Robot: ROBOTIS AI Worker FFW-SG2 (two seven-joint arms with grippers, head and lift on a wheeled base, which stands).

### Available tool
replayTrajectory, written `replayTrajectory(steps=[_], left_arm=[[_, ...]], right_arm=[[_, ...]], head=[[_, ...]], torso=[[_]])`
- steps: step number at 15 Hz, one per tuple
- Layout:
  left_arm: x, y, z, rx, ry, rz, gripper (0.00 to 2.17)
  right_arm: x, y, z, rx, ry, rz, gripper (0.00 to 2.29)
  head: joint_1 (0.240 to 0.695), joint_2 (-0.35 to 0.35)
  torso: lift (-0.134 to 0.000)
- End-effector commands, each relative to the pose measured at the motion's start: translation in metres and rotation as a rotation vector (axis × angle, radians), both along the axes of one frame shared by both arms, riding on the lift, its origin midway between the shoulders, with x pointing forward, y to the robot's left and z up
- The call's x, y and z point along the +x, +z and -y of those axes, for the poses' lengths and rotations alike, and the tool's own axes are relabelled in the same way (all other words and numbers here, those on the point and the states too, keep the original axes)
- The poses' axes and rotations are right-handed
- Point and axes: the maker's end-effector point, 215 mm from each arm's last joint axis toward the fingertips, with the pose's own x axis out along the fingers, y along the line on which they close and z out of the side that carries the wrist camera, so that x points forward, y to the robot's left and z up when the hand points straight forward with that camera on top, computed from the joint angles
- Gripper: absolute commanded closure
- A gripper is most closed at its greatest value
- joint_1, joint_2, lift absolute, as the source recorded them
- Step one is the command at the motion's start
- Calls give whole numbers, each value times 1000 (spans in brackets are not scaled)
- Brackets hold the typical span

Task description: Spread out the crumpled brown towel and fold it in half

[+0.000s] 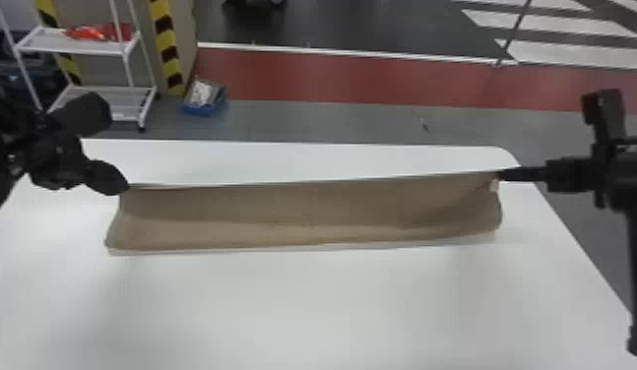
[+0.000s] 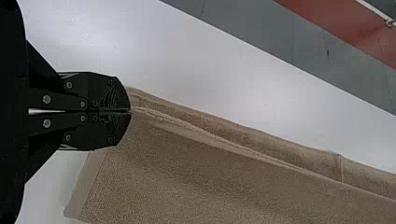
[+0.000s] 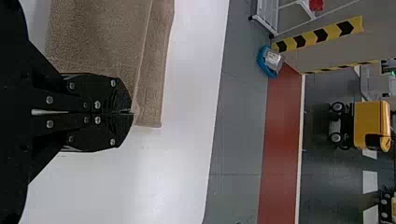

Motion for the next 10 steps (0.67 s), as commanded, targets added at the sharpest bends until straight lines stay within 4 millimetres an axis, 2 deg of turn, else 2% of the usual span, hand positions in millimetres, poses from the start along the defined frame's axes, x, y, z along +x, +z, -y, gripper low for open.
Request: replayTrajectory(steps=[1,6,10], left_arm=[[0,-8,5,10,-2,-17,1393],[2,-8,3,22,2,-15,1393],[3,-12,-5,34,18,-23,1393]], right_arm=[[7,2,-9,-27,25,-3,1244],[11,-6,-12,-80,50,-30,1244],[11,-15,-3,-123,45,-63,1244]], head=[[690,-120],[691,-114],[692,-111]], torso=[[-123],[-123],[-123]])
